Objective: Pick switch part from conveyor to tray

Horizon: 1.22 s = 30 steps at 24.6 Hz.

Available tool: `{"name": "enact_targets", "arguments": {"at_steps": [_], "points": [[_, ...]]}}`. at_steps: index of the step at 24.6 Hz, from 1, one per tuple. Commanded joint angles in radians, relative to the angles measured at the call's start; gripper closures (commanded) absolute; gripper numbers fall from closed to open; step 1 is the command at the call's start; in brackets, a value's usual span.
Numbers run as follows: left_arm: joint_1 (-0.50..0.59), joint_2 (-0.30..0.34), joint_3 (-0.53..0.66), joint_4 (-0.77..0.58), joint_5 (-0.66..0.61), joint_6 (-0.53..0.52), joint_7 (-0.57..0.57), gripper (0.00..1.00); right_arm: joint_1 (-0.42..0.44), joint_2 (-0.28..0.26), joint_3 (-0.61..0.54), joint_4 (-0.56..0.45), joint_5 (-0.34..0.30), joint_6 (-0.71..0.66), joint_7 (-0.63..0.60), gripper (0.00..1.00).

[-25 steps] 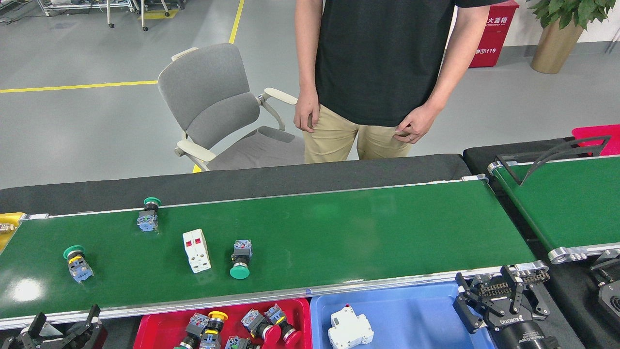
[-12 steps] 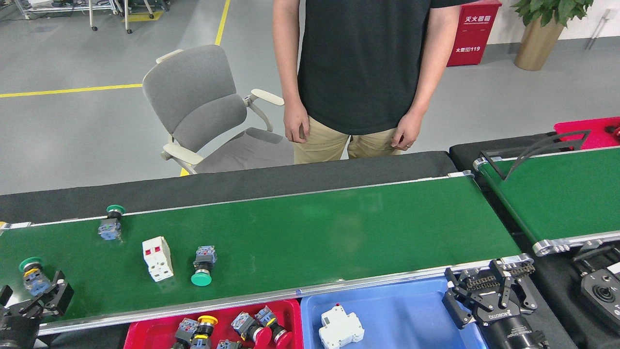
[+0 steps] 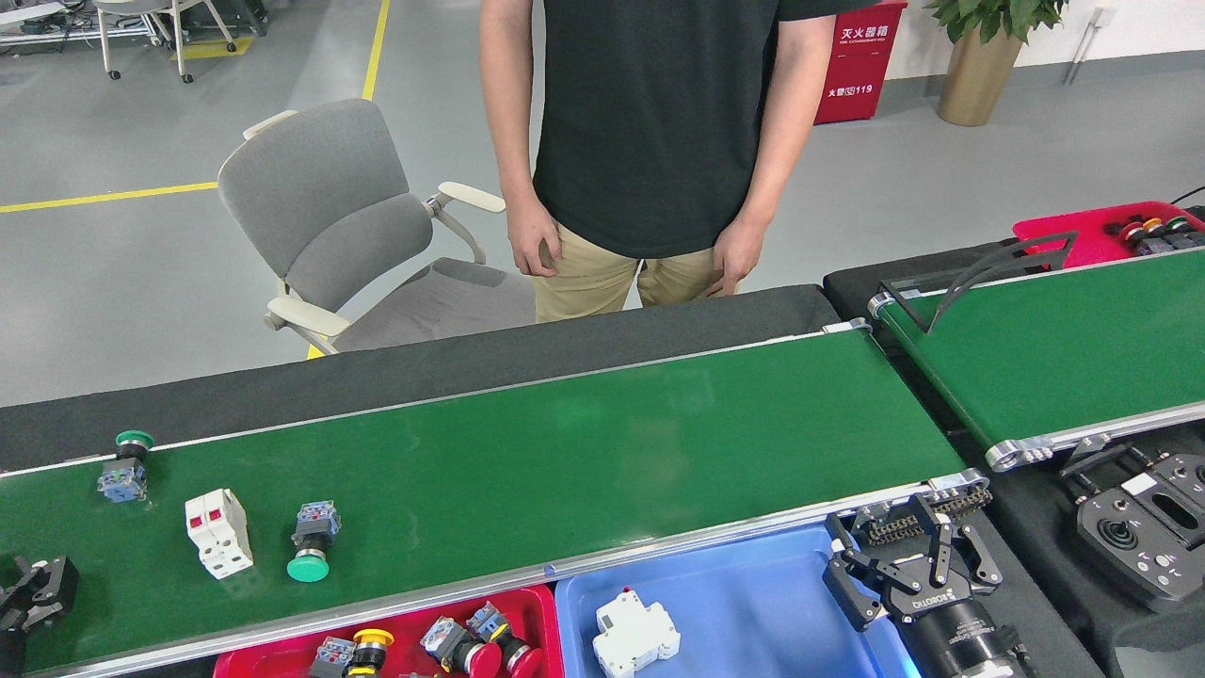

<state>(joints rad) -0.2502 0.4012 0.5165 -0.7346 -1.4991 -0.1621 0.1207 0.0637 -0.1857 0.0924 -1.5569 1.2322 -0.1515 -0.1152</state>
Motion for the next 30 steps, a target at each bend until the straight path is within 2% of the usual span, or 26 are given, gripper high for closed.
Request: {"name": "enact_targets", "arguments": {"at_steps": [1,3,5,8,11,13,15,16,17,19,21,24,26,28,30], "points": [[-0.001,0.011,-0.006,-0.008,0.010,-0.031,0.030,0.87,-0.013,0.000,-0.002,-0.012,0.003,0.001,-0.004,0.00],[-0.001,0.004,-0.027,-0.028,0.019,-0.096,0.036,0.91,-0.012,0.000,-0.002,-0.012,0.003,0.004,-0.004,0.00],[0.022,-0.007,-0.052,-0.106,0.037,-0.174,0.034,0.93,-0.013,0.005,-0.003,-0.012,0.003,0.006,-0.004,0.00],[0.129,-0.035,-0.090,-0.319,0.080,-0.355,0.022,0.94,-0.007,0.005,-0.017,-0.017,0.001,0.010,-0.004,0.00],[0.335,-0.044,-0.090,-0.602,0.114,-0.496,-0.007,0.91,0.002,-0.003,-0.039,-0.049,0.001,0.007,-0.004,0.00],[0.444,-0.061,-0.092,-0.712,0.131,-0.556,-0.021,0.88,0.002,-0.009,-0.042,-0.066,0.001,0.007,-0.004,0.00],[0.543,-0.110,-0.110,-0.812,0.134,-0.623,-0.026,0.80,0.002,-0.015,-0.063,-0.086,0.000,0.004,-0.003,0.00],[0.568,-0.124,-0.125,-0.845,0.134,-0.623,-0.026,0.64,0.002,-0.015,-0.066,-0.091,0.000,0.003,-0.004,0.00],[0.583,-0.137,-0.147,-0.865,0.131,-0.623,-0.027,0.41,0.002,-0.015,-0.068,-0.092,0.000,0.003,-0.003,0.00],[0.592,-0.159,-0.199,-0.890,0.131,-0.623,-0.029,0.03,0.002,-0.018,-0.068,-0.094,0.000,0.003,-0.003,0.00],[0.594,-0.188,-0.240,-0.919,0.129,-0.623,-0.032,0.01,0.004,-0.029,-0.068,-0.092,0.000,0.003,-0.003,0.00],[0.585,-0.193,-0.239,-0.919,0.129,-0.576,-0.032,0.00,-0.001,-0.029,-0.069,-0.091,-0.002,0.007,-0.001,0.00],[0.585,-0.191,-0.217,-0.911,0.131,-0.482,-0.032,0.00,-0.001,-0.031,-0.069,-0.097,-0.004,0.007,0.005,0.00],[0.572,-0.191,-0.152,-0.875,0.131,-0.294,-0.030,0.00,-0.001,-0.032,-0.069,-0.097,-0.002,0.004,0.011,0.00],[0.554,-0.179,-0.101,-0.825,0.131,-0.195,-0.029,0.00,0.001,-0.028,-0.069,-0.092,-0.002,0.004,0.011,0.00]]}}
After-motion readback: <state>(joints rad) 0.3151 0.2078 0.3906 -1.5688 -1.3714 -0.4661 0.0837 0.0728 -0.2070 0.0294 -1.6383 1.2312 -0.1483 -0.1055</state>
